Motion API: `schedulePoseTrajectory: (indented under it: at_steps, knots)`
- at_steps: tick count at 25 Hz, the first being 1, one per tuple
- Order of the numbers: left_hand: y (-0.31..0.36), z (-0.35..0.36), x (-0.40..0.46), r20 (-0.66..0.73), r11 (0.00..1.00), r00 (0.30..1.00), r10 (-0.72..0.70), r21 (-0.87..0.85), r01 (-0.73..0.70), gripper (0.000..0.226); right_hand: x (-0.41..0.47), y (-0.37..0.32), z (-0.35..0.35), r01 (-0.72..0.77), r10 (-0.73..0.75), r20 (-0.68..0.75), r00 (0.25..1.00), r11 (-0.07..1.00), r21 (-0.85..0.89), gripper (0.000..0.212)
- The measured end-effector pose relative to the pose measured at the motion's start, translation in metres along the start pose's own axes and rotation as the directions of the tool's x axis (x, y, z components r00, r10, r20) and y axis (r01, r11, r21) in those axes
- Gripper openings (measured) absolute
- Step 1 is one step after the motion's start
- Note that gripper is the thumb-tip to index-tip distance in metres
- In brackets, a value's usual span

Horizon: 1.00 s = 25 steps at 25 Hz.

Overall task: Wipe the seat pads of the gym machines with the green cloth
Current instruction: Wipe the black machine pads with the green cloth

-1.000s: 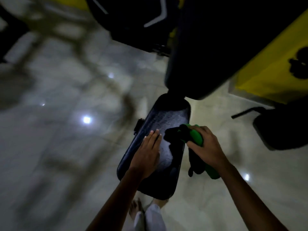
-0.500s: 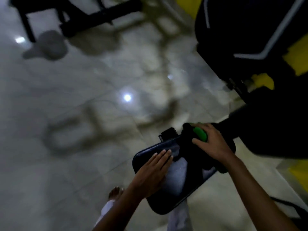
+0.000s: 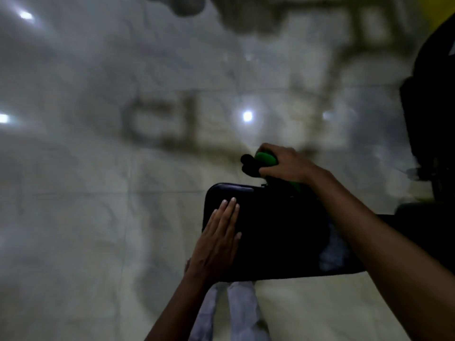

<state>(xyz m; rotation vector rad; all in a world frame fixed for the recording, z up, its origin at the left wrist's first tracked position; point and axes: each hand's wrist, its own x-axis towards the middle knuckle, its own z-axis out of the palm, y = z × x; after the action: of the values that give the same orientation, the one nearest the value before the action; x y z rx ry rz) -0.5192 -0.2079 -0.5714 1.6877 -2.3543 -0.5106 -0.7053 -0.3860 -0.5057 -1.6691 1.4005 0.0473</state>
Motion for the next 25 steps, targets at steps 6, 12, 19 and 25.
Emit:
schedulePoseTrajectory:
  at_steps: [6, 12, 19, 25]
  knots:
    - [0.007, 0.006, -0.022, -0.058, 0.974, 0.973, -0.225, -0.032, 0.223, 0.060, 0.062, -0.058, 0.047, 0.143, -0.093, 0.296, 0.951, 0.978, -0.152, 0.044]
    - [0.005, 0.006, -0.022, -0.067, 0.981, 0.979, -0.194, -0.006, 0.194, 0.061, 0.076, -0.045, 0.028, 0.073, 0.014, 0.436, 0.900, 0.981, -0.182, 0.008]
    - [0.004, 0.011, -0.021, -0.062, 0.983, 0.983, -0.172, 0.046, 0.175, 0.062, 0.063, -0.018, 0.019, 0.029, 0.042, 0.447, 0.894, 0.988, -0.149, 0.005]
    - [0.005, 0.006, -0.018, -0.061, 0.985, 0.985, -0.161, 0.052, 0.164, 0.060, 0.078, -0.047, 0.049, 0.133, -0.089, 0.414, 0.906, 0.988, -0.080, 0.034]
